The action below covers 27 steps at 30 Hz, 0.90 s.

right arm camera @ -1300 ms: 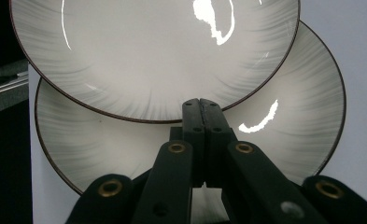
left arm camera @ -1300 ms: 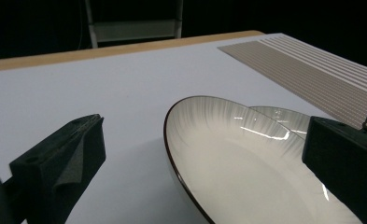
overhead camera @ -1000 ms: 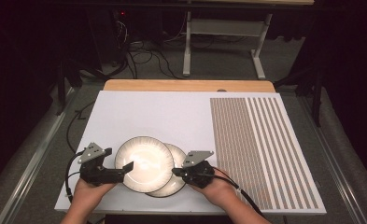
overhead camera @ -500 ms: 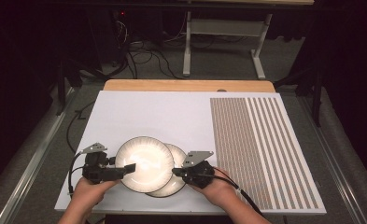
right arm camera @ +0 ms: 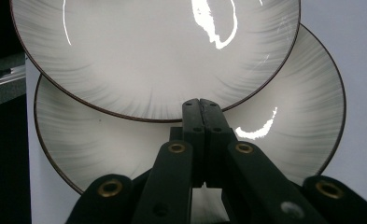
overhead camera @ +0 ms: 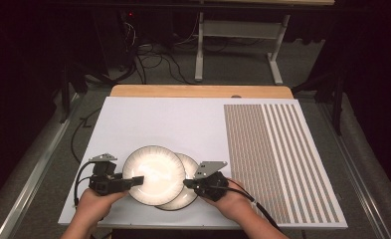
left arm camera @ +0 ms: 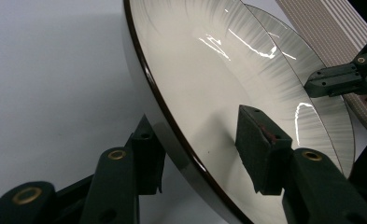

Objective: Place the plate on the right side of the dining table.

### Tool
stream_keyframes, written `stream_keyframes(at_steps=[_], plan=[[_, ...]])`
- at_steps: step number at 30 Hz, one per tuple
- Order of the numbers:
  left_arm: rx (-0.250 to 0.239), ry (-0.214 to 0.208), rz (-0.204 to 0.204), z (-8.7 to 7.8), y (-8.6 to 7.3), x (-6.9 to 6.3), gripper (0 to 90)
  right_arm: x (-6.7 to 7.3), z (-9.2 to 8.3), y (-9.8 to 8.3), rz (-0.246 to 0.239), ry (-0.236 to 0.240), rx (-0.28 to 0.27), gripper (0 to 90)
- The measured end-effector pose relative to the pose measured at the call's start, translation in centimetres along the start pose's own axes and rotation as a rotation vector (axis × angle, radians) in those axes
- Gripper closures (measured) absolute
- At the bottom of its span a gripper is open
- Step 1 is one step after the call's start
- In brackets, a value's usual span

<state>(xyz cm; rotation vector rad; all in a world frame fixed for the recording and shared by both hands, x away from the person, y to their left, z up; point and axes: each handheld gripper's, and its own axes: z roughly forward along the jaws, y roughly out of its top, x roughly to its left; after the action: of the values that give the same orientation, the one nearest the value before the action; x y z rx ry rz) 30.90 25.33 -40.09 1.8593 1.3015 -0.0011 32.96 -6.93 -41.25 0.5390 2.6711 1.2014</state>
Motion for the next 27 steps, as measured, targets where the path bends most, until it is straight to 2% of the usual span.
stream_keyframes(at_steps=[7,12,19,27], plan=[[-0.027,-0.030,-0.031,-0.34,-0.03,0.34,63.0,0.00,0.03,-0.02,0.004,0.000,0.006,90.0],[-0.037,-0.051,-0.050,-0.39,-0.07,0.59,64.8,0.01,0.02,-0.03,0.003,0.000,0.004,90.0],[-0.052,-0.056,-0.041,-0.33,-0.03,0.35,70.3,-0.11,-0.16,-0.03,0.005,0.000,0.000,90.0],[-0.116,-0.076,-0.019,-0.47,-0.12,-0.07,77.4,-0.32,-0.60,-0.03,0.016,-0.009,-0.018,90.0]])
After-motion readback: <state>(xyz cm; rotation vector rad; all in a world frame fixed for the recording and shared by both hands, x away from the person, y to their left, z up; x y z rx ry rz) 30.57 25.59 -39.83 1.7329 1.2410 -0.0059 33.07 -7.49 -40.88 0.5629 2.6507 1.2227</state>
